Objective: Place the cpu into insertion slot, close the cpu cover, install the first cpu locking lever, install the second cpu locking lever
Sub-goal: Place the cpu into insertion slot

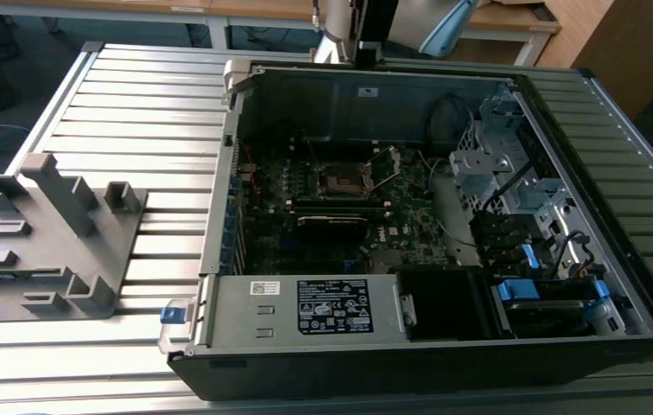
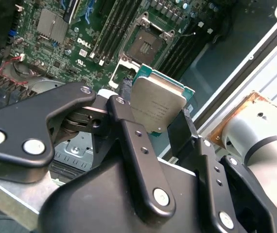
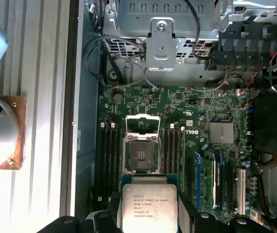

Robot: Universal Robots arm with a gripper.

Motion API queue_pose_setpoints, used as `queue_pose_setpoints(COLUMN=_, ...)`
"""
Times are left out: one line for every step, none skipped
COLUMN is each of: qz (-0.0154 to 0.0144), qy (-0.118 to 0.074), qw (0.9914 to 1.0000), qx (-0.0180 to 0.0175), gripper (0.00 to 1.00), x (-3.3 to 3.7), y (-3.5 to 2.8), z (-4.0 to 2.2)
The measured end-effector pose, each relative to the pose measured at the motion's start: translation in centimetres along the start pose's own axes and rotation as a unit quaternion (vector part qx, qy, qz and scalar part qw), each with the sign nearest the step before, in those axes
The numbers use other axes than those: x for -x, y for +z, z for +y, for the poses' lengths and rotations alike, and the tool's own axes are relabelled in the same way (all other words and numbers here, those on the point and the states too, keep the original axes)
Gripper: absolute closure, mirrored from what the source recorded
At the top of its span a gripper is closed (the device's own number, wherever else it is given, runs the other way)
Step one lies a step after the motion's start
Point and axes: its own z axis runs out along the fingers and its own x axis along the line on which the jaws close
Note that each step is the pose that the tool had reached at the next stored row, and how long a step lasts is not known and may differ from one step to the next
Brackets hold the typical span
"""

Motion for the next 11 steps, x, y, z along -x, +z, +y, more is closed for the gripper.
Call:
queue_pose_setpoints(qz=0.0000, qy=0.000, qw=1.00000, qx=0.0000, gripper=0.46, x=0.00, y=0.15, z=-0.01)
queue_pose_setpoints(qz=-0.0001, qy=0.000, qw=1.00000, qx=0.0000, gripper=0.46, x=0.01, y=0.33, z=-0.01)
queue_pose_setpoints(qz=0.0000, qy=0.000, qw=1.00000, qx=0.0000, gripper=0.46, x=0.01, y=0.51, z=-0.02)
queue_pose_setpoints(qz=0.0000, qy=0.000, qw=1.00000, qx=0.0000, gripper=0.46, x=0.02, y=0.69, z=-0.03)
queue_pose_setpoints(qz=0.0000, qy=0.000, qw=1.00000, qx=0.0001, gripper=0.46, x=0.02, y=0.88, z=-0.03)
queue_pose_setpoints(qz=0.0000, qy=0.000, qw=1.00000, qx=0.0001, gripper=0.46, x=0.02, y=1.06, z=-0.04)
queue_pose_setpoints(qz=0.0000, qy=0.000, qw=1.00000, qx=0.0001, gripper=0.46, x=0.03, y=1.24, z=-0.05)
queue_pose_setpoints(qz=0.0000, qy=0.000, qw=1.00000, qx=0.0001, gripper=0.46, x=0.03, y=1.41, z=-0.05)
queue_pose_setpoints(qz=-0.0001, qy=0.000, qw=1.00000, qx=0.0000, gripper=0.46, x=0.03, y=1.52, z=-0.06)
queue_pose_setpoints(qz=-0.0001, qy=0.000, qw=1.00000, qx=0.0000, gripper=0.46, x=0.03, y=1.59, z=-0.06)
queue_pose_setpoints(qz=-0.0001, qy=0.000, qw=1.00000, qx=0.0000, gripper=0.46, x=0.03, y=1.65, z=-0.06)
